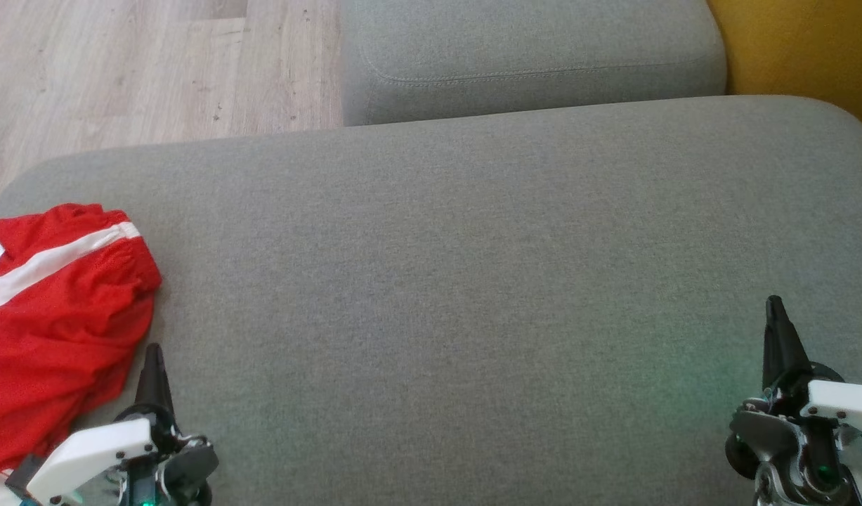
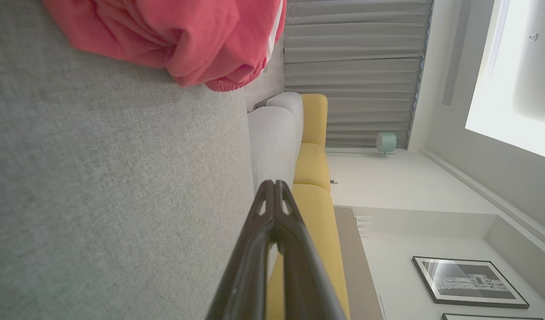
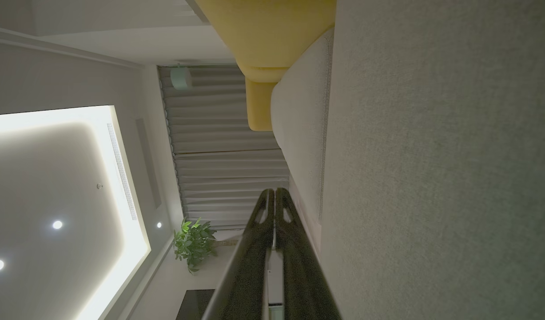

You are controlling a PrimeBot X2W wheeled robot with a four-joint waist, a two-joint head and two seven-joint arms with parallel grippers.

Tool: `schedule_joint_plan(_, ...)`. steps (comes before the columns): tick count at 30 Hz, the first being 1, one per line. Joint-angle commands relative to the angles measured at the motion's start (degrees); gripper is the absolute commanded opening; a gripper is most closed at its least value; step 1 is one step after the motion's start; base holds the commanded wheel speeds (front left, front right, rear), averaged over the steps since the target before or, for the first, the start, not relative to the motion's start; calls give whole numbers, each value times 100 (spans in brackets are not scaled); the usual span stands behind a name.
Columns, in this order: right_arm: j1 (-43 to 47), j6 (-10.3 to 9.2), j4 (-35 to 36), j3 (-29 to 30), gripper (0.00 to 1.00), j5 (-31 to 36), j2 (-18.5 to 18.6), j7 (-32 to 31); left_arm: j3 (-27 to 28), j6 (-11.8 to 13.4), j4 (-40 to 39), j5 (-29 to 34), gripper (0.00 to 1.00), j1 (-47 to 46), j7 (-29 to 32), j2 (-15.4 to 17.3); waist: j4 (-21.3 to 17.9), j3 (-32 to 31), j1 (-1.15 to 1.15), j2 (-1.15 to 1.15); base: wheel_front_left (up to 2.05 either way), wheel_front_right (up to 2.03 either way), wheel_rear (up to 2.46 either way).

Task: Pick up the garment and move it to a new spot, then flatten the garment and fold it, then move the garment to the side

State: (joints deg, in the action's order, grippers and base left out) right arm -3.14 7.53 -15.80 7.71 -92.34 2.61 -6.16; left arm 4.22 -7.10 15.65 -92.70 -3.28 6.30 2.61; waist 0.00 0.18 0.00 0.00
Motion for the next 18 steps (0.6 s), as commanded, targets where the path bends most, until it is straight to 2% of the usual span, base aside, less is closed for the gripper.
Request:
schedule_joint_plan(1, -304, -4, 178, -122, 0, 14, 27, -31, 227, -39, -163, 51, 0, -290, 16, 27, 0, 0, 0, 0, 0, 0, 0)
schedule_joint_plan(9, -304, -4, 178, -122, 0, 14, 27, -31, 227, -39, -163, 51, 0, -290, 16, 27, 0, 0, 0, 0, 0, 0, 0)
schedule_joint_plan(10, 0, 0, 0, 0, 100, 0, 0, 0, 0, 0, 0, 0, 100, 0, 0, 0, 0, 0, 0, 0, 0, 0, 0)
schedule_joint_plan(14, 163, 0, -297, -21, 100, -1, -17, 6, -52, 5, 286, -3, 100, 150, -6, -13, 0, 1, 0, 0, 0, 0, 0)
schedule_joint_plan(18, 147, 0, -287, -130, 100, 30, -16, 90, -133, 4, 244, 26, 100, 145, -88, -11, -1, -9, 0, 0, 0, 0, 0)
